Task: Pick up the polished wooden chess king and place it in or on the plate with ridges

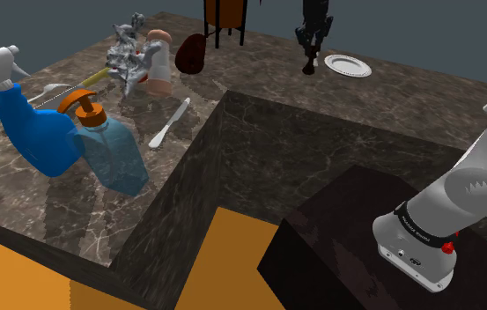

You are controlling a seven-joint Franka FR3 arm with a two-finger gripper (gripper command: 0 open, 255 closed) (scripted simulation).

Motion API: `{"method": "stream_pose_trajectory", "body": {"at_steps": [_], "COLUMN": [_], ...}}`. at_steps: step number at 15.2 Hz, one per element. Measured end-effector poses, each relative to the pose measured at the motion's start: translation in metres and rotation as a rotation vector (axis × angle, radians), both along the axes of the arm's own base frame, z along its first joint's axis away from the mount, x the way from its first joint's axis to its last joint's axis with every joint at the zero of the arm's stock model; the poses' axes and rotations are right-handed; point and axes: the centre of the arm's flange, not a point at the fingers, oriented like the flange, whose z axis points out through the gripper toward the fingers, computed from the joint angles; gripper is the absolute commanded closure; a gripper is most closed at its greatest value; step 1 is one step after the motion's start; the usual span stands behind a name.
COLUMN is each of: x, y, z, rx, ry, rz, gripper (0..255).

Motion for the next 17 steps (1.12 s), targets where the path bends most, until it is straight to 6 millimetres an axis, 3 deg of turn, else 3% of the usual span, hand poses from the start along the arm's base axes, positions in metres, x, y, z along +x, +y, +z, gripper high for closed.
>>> {"method": "stream_pose_trajectory", "body": {"at_steps": [9, 17], "x": [-0.002, -0.008], "y": [-0.006, -0.106], "z": [0.045, 0.061], "rx": [0.000, 0.001], "ry": [0.000, 0.000], "rz": [0.000, -0.002], "gripper": [255, 255]}}
